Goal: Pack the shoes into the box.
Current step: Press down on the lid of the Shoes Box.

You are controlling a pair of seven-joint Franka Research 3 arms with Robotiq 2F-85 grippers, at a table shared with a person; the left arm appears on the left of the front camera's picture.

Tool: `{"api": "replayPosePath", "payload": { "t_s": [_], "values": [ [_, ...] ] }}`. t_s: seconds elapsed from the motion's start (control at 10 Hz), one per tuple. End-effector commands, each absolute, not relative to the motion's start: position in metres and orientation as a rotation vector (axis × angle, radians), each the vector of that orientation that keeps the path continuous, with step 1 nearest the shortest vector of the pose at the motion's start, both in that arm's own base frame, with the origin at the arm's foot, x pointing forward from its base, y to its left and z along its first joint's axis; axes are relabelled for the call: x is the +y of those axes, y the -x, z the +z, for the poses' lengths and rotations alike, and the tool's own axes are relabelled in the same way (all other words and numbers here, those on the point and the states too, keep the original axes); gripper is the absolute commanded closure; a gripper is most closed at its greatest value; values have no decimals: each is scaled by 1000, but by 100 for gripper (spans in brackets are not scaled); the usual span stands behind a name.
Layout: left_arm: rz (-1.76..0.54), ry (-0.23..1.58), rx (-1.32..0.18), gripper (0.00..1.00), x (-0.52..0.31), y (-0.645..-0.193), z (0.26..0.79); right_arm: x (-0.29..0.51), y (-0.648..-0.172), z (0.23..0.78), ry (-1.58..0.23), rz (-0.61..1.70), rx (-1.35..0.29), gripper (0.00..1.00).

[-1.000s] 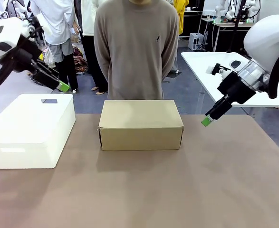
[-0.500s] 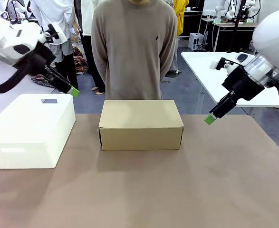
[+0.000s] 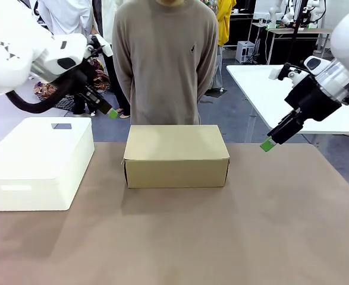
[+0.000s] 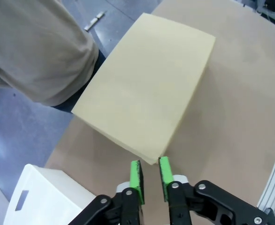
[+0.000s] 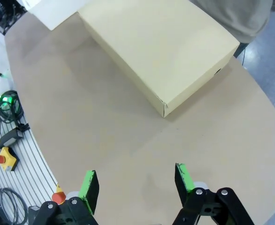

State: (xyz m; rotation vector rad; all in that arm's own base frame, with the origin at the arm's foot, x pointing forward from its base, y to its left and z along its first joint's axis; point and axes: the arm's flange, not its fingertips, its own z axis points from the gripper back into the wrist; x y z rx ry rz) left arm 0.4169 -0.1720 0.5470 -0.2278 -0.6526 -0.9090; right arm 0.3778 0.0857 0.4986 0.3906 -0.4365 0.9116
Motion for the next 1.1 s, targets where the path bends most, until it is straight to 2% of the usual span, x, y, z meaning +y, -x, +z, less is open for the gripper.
{"api": "replayPosePath", "payload": {
  "t_s": [0.0, 0.1, 0.2, 0.8, 1.0],
  "values": [
    [-868, 229, -633, 100, -176, -432, 548, 86, -364, 498, -348, 876, -447, 14],
    [-909, 228, -653, 100, -172, -417, 547, 83, -363, 496, -335, 872, -452, 14],
    [-909, 228, -653, 100, -172, -417, 547, 84, -372, 501, -380, 909, -444, 14],
    [-909, 228, -653, 100, -172, -417, 547, 83, -369, 499, -396, 914, -448, 14],
    [-861, 275, -636, 100, -184, -433, 545, 95, -369, 519, -348, 875, -434, 14]
  ]
}}
